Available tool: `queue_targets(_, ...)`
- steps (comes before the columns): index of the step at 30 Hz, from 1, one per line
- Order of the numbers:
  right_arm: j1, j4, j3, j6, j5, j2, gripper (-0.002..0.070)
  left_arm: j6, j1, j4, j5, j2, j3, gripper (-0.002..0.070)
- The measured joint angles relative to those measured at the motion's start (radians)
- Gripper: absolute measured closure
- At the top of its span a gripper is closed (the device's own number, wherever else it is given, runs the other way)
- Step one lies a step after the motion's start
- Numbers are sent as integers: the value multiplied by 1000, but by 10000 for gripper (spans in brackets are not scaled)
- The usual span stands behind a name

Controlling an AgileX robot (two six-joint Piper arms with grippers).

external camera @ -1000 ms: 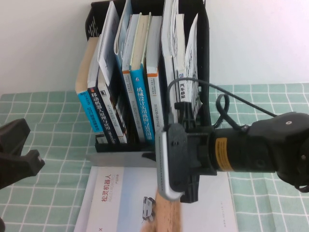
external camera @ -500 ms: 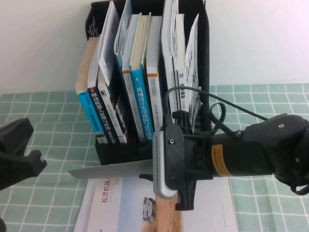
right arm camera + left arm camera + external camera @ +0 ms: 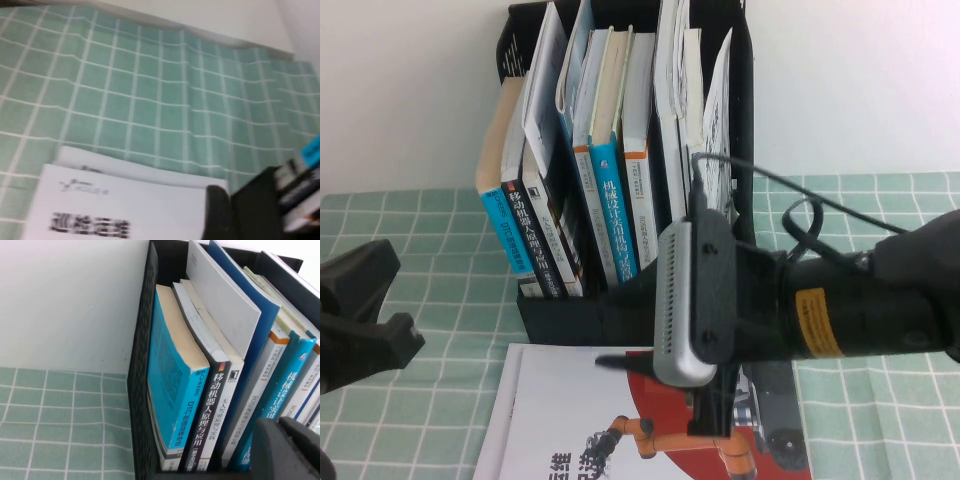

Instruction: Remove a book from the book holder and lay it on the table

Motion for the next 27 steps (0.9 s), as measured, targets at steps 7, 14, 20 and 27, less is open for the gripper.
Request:
queue_targets(7, 0, -3, -72, -224, 450, -188, 587, 0, 0, 5, 0, 0, 0, 678)
queue_targets(14, -12, 519, -143, -772, 1352, -328, 673, 0, 0, 5, 40, 0, 2, 678)
queue_targets(20, -66, 1149, -125, -1168, 1788, -438, 677, 0, 0, 8, 60, 0, 4, 678)
queue_targets(27, -67, 1658, 94, -1499, 1643, -787, 678, 40, 0, 10, 58, 0, 5, 678)
